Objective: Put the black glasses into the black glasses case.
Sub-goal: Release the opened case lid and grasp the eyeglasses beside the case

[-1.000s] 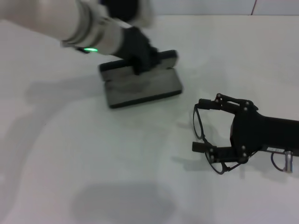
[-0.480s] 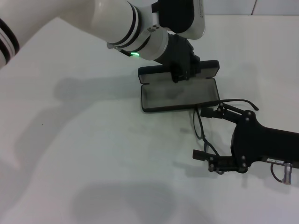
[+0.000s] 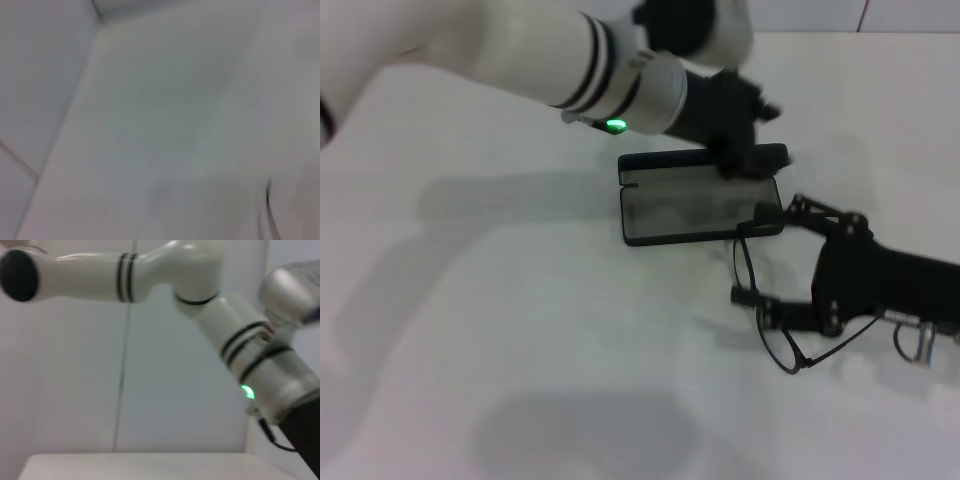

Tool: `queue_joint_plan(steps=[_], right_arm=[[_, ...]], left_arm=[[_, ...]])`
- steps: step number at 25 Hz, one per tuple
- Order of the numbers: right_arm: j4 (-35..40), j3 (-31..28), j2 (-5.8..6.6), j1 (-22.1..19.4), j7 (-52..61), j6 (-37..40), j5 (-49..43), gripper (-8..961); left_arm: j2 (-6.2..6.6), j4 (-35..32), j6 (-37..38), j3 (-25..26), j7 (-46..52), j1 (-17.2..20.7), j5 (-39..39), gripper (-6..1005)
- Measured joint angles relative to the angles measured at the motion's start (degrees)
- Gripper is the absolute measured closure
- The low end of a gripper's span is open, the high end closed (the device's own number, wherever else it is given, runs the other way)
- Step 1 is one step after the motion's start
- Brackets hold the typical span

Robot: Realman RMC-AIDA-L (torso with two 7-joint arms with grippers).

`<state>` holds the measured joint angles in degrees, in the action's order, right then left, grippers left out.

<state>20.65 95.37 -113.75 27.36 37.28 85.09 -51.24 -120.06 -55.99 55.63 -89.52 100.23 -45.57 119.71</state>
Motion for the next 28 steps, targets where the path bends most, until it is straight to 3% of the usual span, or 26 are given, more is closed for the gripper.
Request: queue_joint_plan(steps=[2,5,7,9,12,14,16,19,23,24,27,28], right_arm=[[0.03,-2.51,-0.55,0.01,-0.66,-0.36,-0.14,69],[1.49,-7.66,-1.38,0.11,-1.69,-2.4,-0.18,68],[5.11,-10.23,-1.05,0.72,0.19,-6.34,-1.84,68],[10.5,-10.83,0.61,2.4,3.99,-9.2,-6.29,68],[22.34,-10.88,4.67,7.39,15.46,-9.4,-22.52,68],[28.46,-11.05,6.43,10.66,22.06,-7.94,-32.73,68],[33.03,-11.11,7.08,14.62,26.66,-5.74,-43.0,69],[35.99,-11.13,5.18,20.21,29.64,-3.06,-58.16,71],[38.83,-9.59,-1.12,23.85,31.24,-2.95,-79.93,74],[39.66,-7.33,-2.01,23.84,32.32,-3.72,-84.15,74],[42.25,5.8,-2.15,23.17,38.34,-8.22,-89.95,77],[42.25,5.8,-2.15,23.17,38.34,-8.22,-89.95,78]], left_arm=[[0.13,0.18,0.7,2.76,-6.93,2.56,-11.57,686],[0.2,2.31,5.06,7.35,-17.86,8.34,-30.6,444],[0.24,5.6,9.11,9.8,-21.44,11.39,-39.02,415],[0.29,10.09,13.74,12.48,-23.63,14.27,-45.62,386],[0.32,14.84,17.62,16.85,-24.06,18.15,-48.22,353],[0.38,16.61,18.89,18.67,-24.06,19.64,-48.28,344],[0.68,18.65,20.71,20.18,-24.6,20.75,-48.37,335],[0.7,21.4,22.23,22.66,-25.9,21.44,-48.3,341],[0.81,25.55,22.46,24.83,-26.37,21.48,-48.04,347],[0.87,26.28,22.46,24.94,-26.43,21.37,-48.07,347],[0.87,27.31,22.49,25.3,-26.93,21.59,-48.26,347],[0.8,27.43,22.59,25.65,-27.19,21.9,-48.37,347]])
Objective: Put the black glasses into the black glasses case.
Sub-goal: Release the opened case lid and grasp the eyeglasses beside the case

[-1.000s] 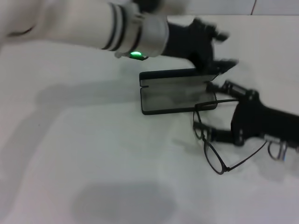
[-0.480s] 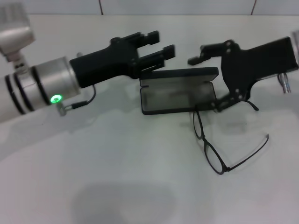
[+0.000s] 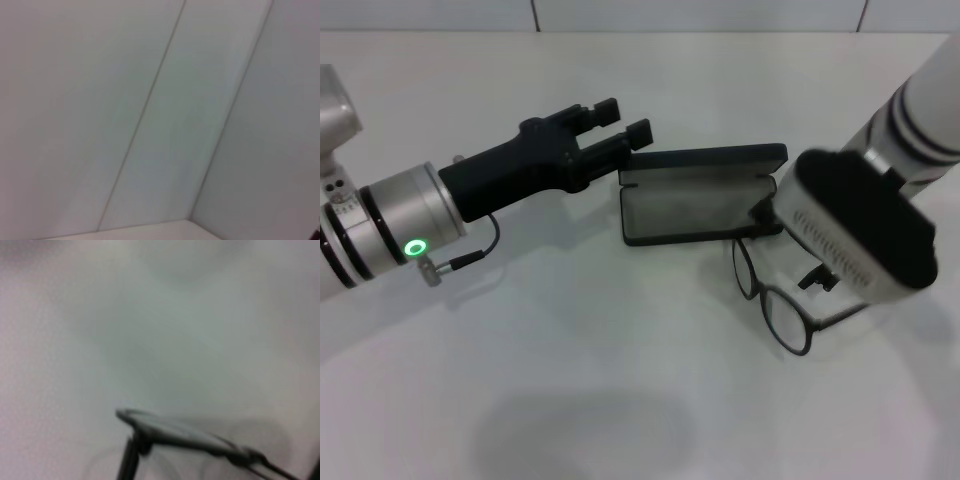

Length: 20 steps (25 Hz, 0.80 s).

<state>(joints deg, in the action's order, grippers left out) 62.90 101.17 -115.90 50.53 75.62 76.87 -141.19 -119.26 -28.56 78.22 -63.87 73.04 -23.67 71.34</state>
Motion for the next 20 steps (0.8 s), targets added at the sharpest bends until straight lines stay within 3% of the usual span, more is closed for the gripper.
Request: queue_joint_plan(steps=[3,8,13,17,20], right_arm=[[2.95,2.95,-0.2,-1.14,0.6,-0.6,-0.25,80],[7.31,2.14,-0.09,-2.77,0.43,-0.36,-0.03,182],[11.65,1.09,0.01,-4.93,0.91,0.28,-0.44,181],[16.31,-1.76,0.07,-7.66,0.85,0.79,-0.26,180],[17.41,-5.72,-0.16,-6.94,6.69,2.15,1.34,180]], left_arm=[[-0.2,0.83,0.1,0.9,-0.8,0.3,-0.07,347],[-0.27,1.9,0.13,0.98,-1.47,0.35,-0.18,347],[-0.28,2.11,0.18,1.02,-1.54,0.32,-0.22,347],[-0.28,2.8,0.18,1.27,-1.55,0.34,-0.3,348],[-0.34,3.3,0.18,1.45,-1.56,-0.18,-0.35,348]])
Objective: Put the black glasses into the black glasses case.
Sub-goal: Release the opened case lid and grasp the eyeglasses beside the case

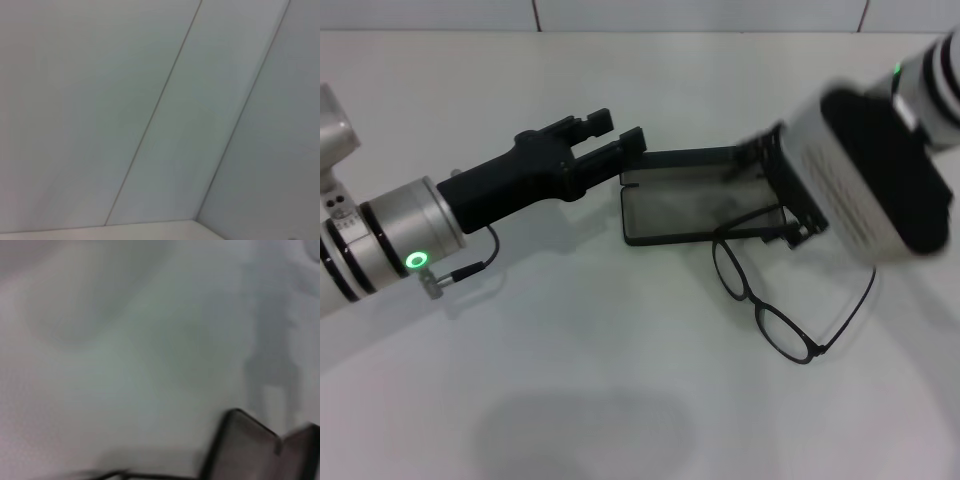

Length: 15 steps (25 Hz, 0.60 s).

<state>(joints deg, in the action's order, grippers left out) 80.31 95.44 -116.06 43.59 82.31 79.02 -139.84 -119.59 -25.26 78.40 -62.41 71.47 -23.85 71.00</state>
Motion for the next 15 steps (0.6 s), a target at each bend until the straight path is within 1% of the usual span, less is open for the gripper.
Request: queue_joint_plan(steps=[2,6,9,11,15], right_arm=[[-0.94,-2.22,0.08,2.58,9.32,2.28,0.3,179],[-7.53,-7.31,-0.03,11.23,27.12,11.25,1.45,178],[-10.98,-9.76,-0.05,15.12,36.81,15.51,2.75,178],[-12.12,-10.74,0.07,16.91,43.51,17.94,2.96,177],[-11.79,-11.0,0.24,18.36,53.21,22.08,2.46,177]], left_arm=[[-0.02,0.62,0.0,0.0,0.0,-0.79,-0.01,348],[-0.03,1.04,-0.11,-0.02,-0.02,-1.52,0.03,348],[-0.03,1.06,-0.47,-0.2,-0.02,-2.24,0.41,348],[0.07,1.07,-0.54,-0.29,0.08,-3.08,0.91,348],[0.6,1.09,-0.61,-0.25,1.11,-4.84,2.65,348]])
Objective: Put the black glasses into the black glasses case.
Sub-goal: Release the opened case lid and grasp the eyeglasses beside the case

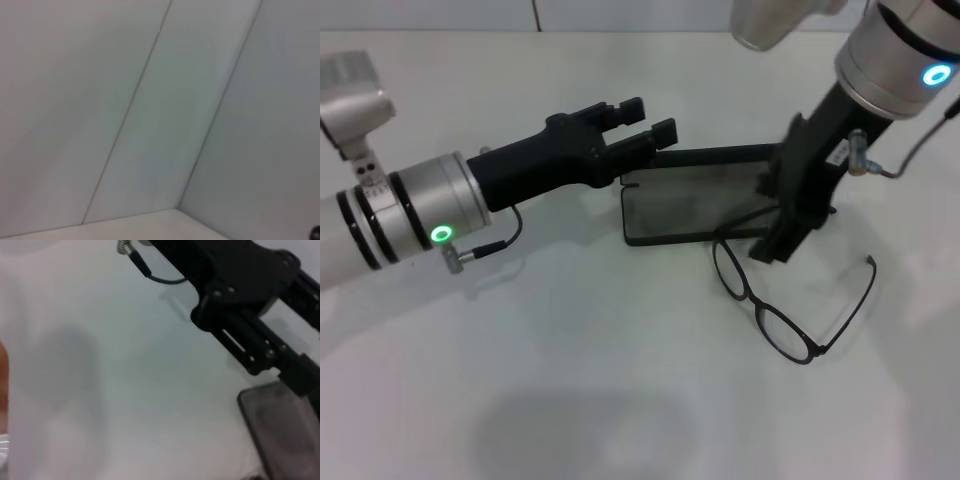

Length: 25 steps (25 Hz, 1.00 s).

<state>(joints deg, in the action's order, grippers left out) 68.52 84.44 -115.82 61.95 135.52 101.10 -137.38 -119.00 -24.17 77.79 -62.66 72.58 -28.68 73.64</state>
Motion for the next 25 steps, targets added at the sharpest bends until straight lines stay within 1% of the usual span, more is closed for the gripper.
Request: queue_joint_plan(steps=[2,4,7,12,13,18,21,25], right_arm=[[0.19,0.27,-0.19,0.3,4.14,1.99,0.04,176],[0.27,1.27,-0.36,-0.1,6.98,2.1,0.19,176],[0.44,3.19,-0.43,-1.08,10.96,-0.08,0.96,175],[0.04,5.95,-0.45,-1.76,13.36,-2.36,1.69,178],[-0.06,8.7,-0.45,-2.25,15.41,-4.38,1.58,178],[-0.14,14.95,-0.46,-2.59,20.23,-7.29,1.36,181],[-0.2,17.75,-0.46,-2.89,22.14,-8.66,1.29,182],[-0.6,19.18,-0.46,-3.79,23.46,-9.91,1.2,184]], left_arm=[[0.28,0.05,-0.03,0.12,0.75,-0.79,0.73,347],[0.51,0.12,-0.07,0.07,1.16,-1.28,1.11,347],[0.61,0.14,-0.1,-0.02,1.24,-1.48,1.3,347],[0.63,0.18,-0.94,0.07,1.27,-1.54,2.51,347],[0.59,0.18,-1.21,-0.03,1.27,-1.54,2.6,347],[0.51,0.18,-1.49,-0.13,1.3,-1.55,3.58,347],[0.46,0.21,-1.5,-0.14,1.28,-1.5,4.09,347],[0.37,0.24,-1.51,-0.13,1.0,-1.48,4.92,347]])
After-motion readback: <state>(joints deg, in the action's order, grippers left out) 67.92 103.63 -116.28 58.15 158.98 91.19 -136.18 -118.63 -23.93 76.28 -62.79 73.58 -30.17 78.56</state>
